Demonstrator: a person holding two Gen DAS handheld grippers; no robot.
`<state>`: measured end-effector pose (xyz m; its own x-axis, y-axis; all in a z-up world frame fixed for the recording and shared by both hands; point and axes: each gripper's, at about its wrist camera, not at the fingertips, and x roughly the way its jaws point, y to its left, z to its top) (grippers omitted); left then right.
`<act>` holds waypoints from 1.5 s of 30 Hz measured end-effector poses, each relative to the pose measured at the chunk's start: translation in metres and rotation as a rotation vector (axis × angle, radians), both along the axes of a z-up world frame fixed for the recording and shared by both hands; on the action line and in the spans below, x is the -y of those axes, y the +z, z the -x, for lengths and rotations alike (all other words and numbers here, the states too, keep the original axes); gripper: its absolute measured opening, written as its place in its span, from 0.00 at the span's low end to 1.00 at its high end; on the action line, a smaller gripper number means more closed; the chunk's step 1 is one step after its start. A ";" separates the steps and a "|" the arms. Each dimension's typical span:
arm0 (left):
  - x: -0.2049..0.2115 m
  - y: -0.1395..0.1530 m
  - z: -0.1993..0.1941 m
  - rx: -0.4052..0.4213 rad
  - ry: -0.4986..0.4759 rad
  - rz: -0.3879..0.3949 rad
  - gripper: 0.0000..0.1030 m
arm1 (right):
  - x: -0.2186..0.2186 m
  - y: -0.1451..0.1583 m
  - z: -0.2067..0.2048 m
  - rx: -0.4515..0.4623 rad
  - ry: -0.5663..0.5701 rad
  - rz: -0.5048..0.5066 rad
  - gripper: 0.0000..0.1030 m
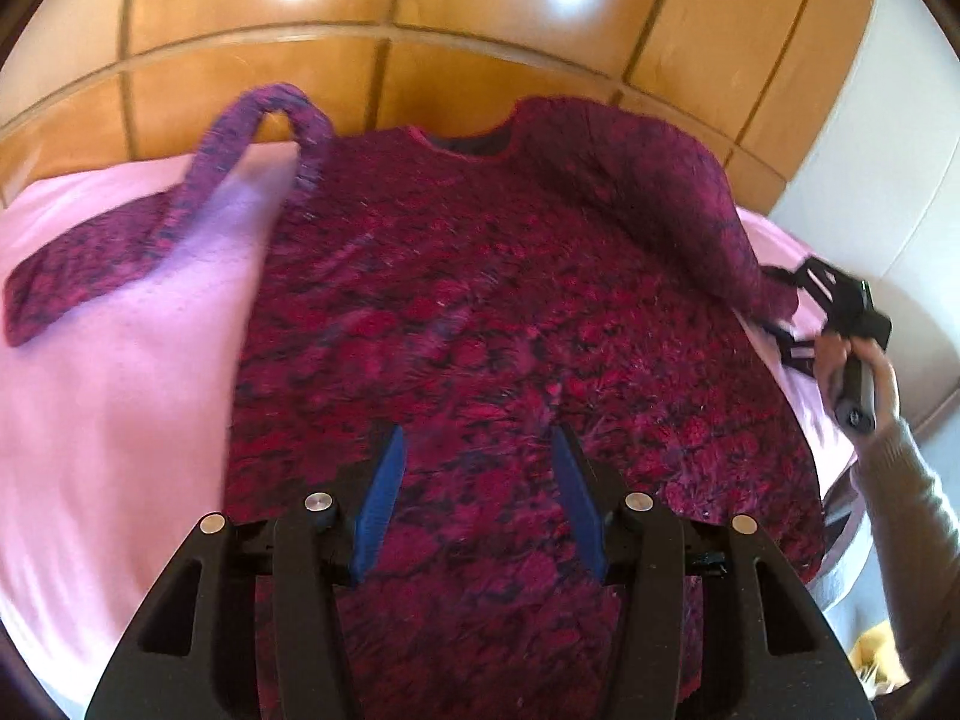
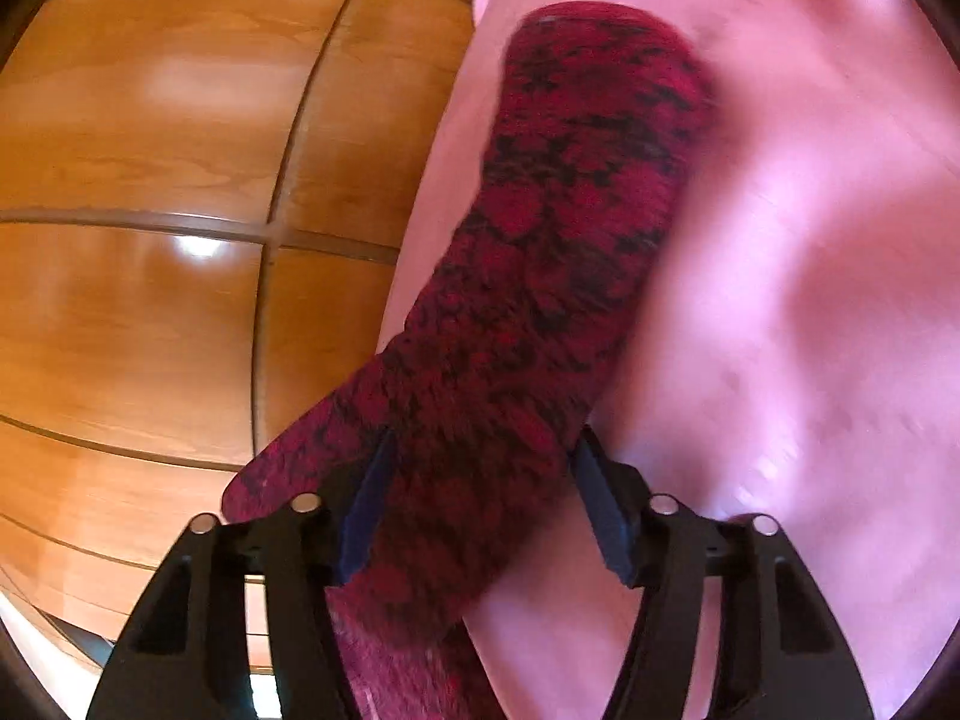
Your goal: Fold small clothes
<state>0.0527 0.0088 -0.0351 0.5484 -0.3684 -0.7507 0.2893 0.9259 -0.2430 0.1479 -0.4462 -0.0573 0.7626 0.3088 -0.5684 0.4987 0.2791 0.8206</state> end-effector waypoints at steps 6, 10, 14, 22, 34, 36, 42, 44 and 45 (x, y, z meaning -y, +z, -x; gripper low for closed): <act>0.000 -0.018 -0.010 -0.076 0.006 -0.007 0.48 | 0.011 0.046 -0.047 -0.081 0.064 0.422 0.13; -0.001 -0.029 -0.010 -0.104 0.019 0.003 0.48 | 0.014 0.091 -0.072 -0.201 0.021 0.873 0.13; -0.005 -0.025 -0.009 -0.108 0.020 0.030 0.48 | 0.021 0.086 -0.112 -0.308 0.052 1.051 0.12; -0.098 -0.003 -0.011 -0.085 0.258 0.149 0.55 | 0.019 0.032 -0.109 -0.452 0.101 0.990 0.52; -0.328 -0.007 -0.020 -0.072 0.913 0.296 0.64 | -0.092 0.097 -0.046 -0.200 0.227 1.018 0.85; -0.342 -0.009 -0.037 -0.070 0.935 0.283 0.68 | -0.133 0.100 -0.051 -0.124 0.340 1.006 0.85; -0.344 -0.026 -0.087 -0.118 0.887 0.254 0.55 | -0.258 0.080 -0.072 -0.001 0.632 0.941 0.85; -0.340 -0.032 -0.106 -0.152 0.855 0.225 0.33 | -0.285 0.070 -0.079 0.005 0.684 0.920 0.85; -0.337 -0.034 -0.112 -0.158 0.847 0.206 0.21 | -0.298 0.065 -0.083 0.006 0.709 0.908 0.85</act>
